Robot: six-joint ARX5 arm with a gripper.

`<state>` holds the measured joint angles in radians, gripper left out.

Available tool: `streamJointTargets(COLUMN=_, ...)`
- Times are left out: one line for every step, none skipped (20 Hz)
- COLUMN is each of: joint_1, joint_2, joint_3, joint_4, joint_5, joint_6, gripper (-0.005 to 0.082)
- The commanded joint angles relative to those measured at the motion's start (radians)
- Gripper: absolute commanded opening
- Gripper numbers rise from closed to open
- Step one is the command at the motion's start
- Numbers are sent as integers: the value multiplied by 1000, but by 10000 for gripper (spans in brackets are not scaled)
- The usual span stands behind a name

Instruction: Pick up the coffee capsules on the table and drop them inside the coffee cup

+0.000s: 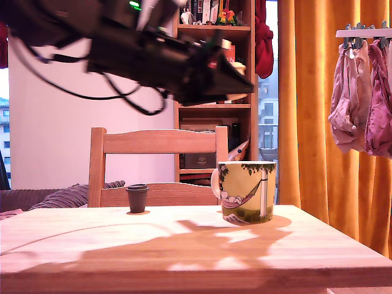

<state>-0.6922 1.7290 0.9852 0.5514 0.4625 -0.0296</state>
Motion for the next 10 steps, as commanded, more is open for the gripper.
streamJointTargets(joint_1=-3, joint_2=38, joint_3=47, joint_4=-32, joint_5=-5, joint_6=4, gripper=158)
streamJointTargets(joint_1=-4, joint_2=55, joint_3=73, joint_4=-63, joint_5=-7, joint_6=4, gripper=159)
streamJointTargets(joint_1=-4, joint_2=71, joint_3=102, joint_4=-95, joint_5=-10, joint_6=4, gripper=164)
streamJointTargets(joint_1=-4, joint_2=89, joint_3=127, joint_4=-122, joint_5=-16, joint_6=4, gripper=164)
streamJointTargets(joint_1=-4, joint_2=105, joint_3=150, joint_4=-149, joint_5=-19, joint_6=4, gripper=164)
streamJointTargets(joint_1=-4, joint_2=119, joint_3=174, joint_4=-180, joint_5=-19, joint_6=4, gripper=164)
streamJointTargets(joint_1=-4, joint_2=134, joint_3=196, joint_4=-211, joint_5=-20, joint_6=3, gripper=164)
streamJointTargets(joint_1=-5, joint_2=148, joint_3=215, joint_4=-249, joint_5=-26, joint_6=3, gripper=164)
streamJointTargets(joint_1=-5, joint_2=159, joint_3=232, joint_4=-282, joint_5=-27, joint_6=3, gripper=164)
streamJointTargets(joint_1=-5, joint_2=171, joint_3=248, joint_4=-311, joint_5=-27, joint_6=3, gripper=164)
